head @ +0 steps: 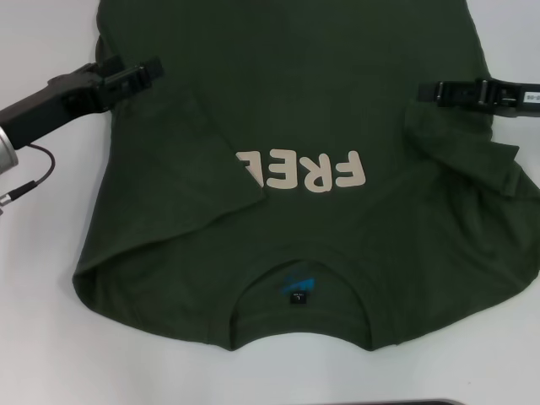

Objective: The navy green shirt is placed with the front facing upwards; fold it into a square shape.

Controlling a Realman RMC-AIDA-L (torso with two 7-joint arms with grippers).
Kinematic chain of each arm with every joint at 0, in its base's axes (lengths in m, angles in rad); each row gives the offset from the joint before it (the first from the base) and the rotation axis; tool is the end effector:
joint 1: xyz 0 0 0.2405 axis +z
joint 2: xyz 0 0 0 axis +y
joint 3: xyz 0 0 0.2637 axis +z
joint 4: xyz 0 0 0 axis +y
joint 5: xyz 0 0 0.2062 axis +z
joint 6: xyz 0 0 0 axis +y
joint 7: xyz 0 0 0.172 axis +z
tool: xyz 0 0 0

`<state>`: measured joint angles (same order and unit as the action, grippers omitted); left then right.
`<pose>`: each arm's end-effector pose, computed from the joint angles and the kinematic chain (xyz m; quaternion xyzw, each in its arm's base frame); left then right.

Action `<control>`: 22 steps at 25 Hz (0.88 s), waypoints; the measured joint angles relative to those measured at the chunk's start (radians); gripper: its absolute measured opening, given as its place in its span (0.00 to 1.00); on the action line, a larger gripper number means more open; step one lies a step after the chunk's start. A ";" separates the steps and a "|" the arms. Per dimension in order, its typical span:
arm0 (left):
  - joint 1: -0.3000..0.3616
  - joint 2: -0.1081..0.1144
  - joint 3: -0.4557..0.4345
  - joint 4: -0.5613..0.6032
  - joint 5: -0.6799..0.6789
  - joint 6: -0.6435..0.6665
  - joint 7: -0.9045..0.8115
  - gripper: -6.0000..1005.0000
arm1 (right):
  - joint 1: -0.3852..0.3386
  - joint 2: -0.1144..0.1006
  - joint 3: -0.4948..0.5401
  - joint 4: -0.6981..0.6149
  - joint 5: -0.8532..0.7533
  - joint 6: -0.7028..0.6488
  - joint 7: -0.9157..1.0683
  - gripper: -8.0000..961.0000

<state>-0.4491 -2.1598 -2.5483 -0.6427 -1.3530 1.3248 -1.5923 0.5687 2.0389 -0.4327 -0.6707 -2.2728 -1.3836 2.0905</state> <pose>-0.2789 0.3587 -0.0214 -0.8077 -0.4054 -0.3515 0.2445 0.3134 0.3705 0.0091 -0.7725 0.5657 0.2190 0.1880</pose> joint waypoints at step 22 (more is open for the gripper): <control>-0.002 -0.002 0.002 0.000 0.000 0.001 0.000 0.91 | -0.132 -0.083 0.006 -0.006 -0.007 -0.132 0.089 0.79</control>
<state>-0.4509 -2.1614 -2.5464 -0.6428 -1.3530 1.3254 -1.5922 0.4368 1.9561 -0.4271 -0.6766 -2.2800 -1.5158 2.1791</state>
